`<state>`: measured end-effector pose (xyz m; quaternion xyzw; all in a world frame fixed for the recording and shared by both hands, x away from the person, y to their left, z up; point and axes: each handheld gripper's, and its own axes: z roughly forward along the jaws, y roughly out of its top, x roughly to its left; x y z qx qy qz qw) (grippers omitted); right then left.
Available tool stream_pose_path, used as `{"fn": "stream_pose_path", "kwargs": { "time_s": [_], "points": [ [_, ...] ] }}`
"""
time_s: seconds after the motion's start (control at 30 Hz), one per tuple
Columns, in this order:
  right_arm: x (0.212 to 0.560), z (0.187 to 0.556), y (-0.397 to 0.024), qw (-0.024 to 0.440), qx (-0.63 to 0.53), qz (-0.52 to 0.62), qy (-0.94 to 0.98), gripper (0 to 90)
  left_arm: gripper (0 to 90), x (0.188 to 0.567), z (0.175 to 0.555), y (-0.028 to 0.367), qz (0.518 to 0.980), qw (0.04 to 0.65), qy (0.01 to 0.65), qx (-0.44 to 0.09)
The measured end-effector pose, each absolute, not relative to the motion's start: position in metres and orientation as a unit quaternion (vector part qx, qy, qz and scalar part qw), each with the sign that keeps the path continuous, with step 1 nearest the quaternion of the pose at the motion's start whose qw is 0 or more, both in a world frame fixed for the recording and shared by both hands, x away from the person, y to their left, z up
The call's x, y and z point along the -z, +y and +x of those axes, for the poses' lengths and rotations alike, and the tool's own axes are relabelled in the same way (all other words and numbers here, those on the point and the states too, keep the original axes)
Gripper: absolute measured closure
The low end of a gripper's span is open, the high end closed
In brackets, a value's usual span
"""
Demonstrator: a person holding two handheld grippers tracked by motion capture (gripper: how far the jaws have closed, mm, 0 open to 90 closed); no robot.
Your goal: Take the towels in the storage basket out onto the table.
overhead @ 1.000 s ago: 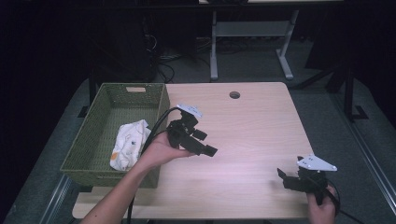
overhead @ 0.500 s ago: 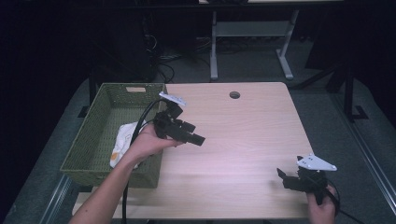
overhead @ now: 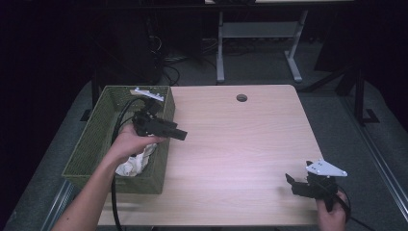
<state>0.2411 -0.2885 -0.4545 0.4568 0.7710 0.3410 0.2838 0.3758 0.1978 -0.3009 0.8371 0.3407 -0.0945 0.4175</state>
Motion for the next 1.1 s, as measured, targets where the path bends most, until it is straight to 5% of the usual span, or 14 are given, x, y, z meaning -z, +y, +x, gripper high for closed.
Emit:
{"fn": "stream_pose_path", "kwargs": {
  "time_s": [0.67, 1.1],
  "points": [
    [0.455, 0.241, -0.288, 0.284, -0.339, 0.455, 0.773, 13.9, 20.2, 0.322, 0.387, 0.276, 0.804, 0.396, 0.441, 0.052],
    [0.454, 0.240, -0.288, 0.283, -0.341, 0.451, 0.775, 13.9, 25.1, 0.359, 0.396, 0.306, 0.809, 0.285, 0.514, 0.007]
  ]
}}
